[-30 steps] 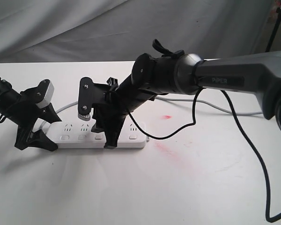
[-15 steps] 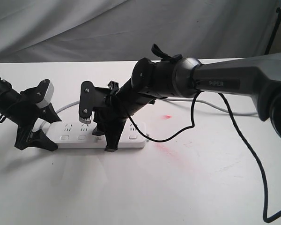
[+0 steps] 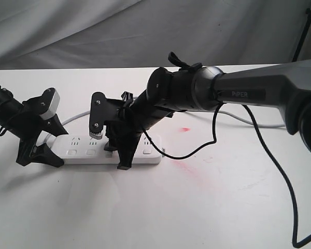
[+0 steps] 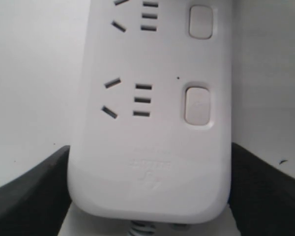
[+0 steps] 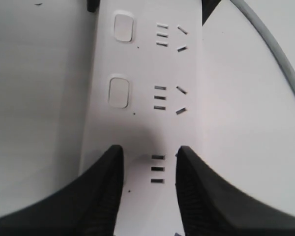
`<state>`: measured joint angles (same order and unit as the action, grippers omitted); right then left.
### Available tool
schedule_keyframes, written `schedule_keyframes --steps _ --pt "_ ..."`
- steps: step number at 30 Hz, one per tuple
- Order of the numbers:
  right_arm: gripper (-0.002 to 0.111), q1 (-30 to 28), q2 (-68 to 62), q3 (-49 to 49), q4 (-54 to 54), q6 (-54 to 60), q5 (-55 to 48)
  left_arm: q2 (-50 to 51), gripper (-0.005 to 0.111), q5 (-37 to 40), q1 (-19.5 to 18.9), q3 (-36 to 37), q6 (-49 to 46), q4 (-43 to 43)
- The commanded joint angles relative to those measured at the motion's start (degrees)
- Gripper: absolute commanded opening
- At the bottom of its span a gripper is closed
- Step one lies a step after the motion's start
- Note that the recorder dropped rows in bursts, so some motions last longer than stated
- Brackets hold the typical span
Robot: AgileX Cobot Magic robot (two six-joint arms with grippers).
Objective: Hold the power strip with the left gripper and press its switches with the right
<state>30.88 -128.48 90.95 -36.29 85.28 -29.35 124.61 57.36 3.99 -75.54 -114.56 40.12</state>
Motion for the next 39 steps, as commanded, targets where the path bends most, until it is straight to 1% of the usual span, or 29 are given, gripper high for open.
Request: schedule_keyframes --steps 1,12,22,28,31,35,39 --pt "0.035 -0.28 0.09 -0.52 -0.47 -0.09 -0.12 -0.03 0.065 -0.42 0.10 -0.10 0.46 -0.08" --pt "0.035 -0.15 -3.04 -1.53 -1.79 0.82 -1.72 -0.03 0.065 -0.42 0.10 -0.10 0.46 -0.08" --pt "0.035 -0.15 -3.04 -5.13 -2.18 2.77 1.58 -0.03 0.065 -0.42 0.10 -0.10 0.46 -0.08" --pt "0.035 -0.15 4.38 -4.86 -3.28 2.46 2.71 -0.03 0.065 -0.42 0.10 -0.10 0.46 -0.08" --pt "0.035 -0.91 7.75 -5.16 -3.28 2.46 0.52 -0.03 0.065 -0.42 0.10 -0.10 0.46 -0.08" --pt "0.035 -3.07 10.92 -9.94 -3.36 2.46 2.23 -0.03 0.065 -0.42 0.10 -0.10 0.46 -0.08" --pt "0.035 -3.49 10.72 -11.16 -3.76 2.59 3.33 -0.03 0.065 -0.42 0.10 -0.10 0.46 -0.08"
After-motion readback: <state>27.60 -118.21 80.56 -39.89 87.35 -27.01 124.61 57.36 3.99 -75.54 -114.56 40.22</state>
